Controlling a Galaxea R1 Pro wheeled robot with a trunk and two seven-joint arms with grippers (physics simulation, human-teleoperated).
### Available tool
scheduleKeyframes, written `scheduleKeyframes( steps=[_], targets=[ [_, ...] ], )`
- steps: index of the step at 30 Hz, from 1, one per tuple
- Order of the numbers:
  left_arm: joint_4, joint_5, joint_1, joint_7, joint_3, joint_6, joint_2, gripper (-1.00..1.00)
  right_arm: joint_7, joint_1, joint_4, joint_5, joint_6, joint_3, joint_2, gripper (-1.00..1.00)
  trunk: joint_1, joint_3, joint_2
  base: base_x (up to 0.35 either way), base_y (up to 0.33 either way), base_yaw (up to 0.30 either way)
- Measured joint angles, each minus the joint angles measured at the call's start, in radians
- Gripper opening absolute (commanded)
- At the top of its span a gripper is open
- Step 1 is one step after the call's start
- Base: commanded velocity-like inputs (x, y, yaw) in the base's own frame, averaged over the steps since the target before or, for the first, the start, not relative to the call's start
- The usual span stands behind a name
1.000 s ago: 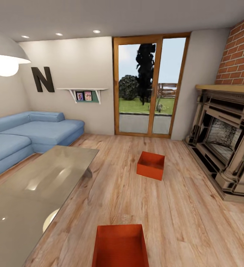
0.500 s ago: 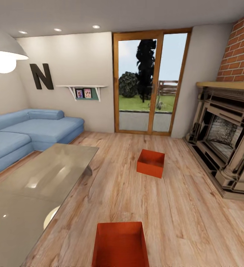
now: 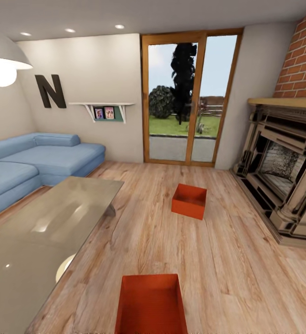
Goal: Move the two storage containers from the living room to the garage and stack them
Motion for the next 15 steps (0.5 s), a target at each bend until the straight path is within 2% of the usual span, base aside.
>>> scheduleKeyframes(
  steps=[15],
  targets=[
    [0.000,0.000,0.000,0.000,0.000,0.001,0.000,1.00,0.000,0.000,0.000,0.000,0.001,0.000,0.002,1.00,0.000,-0.005,0.000,0.000,0.000,0.000]
  ],
)
